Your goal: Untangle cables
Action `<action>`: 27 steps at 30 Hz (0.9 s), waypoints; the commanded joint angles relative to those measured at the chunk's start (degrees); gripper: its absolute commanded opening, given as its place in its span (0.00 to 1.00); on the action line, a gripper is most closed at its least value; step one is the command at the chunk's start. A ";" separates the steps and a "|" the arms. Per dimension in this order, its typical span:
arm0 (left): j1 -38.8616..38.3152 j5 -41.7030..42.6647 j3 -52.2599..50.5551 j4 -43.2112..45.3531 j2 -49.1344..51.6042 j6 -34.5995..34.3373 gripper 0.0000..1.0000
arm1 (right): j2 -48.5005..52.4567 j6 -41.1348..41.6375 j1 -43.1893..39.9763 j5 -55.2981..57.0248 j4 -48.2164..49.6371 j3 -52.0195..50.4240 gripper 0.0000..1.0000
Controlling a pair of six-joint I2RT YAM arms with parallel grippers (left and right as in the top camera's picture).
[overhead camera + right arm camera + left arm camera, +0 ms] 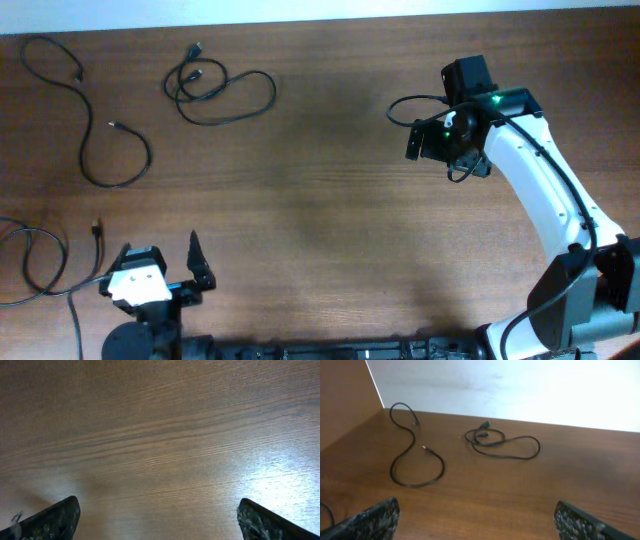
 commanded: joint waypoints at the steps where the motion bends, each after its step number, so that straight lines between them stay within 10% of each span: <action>1: 0.28 1.31 -4.66 6.12 -0.22 0.50 0.99 | -0.37 -0.02 -0.42 0.50 0.00 0.61 0.99; 13: 0.24 5.79 -27.30 39.39 -0.24 0.59 0.99 | -0.37 -0.02 -0.42 0.50 0.00 0.63 0.99; 27: 0.24 7.69 -28.85 36.50 -0.26 3.30 0.99 | -0.37 -0.02 -0.42 0.50 0.00 0.63 0.99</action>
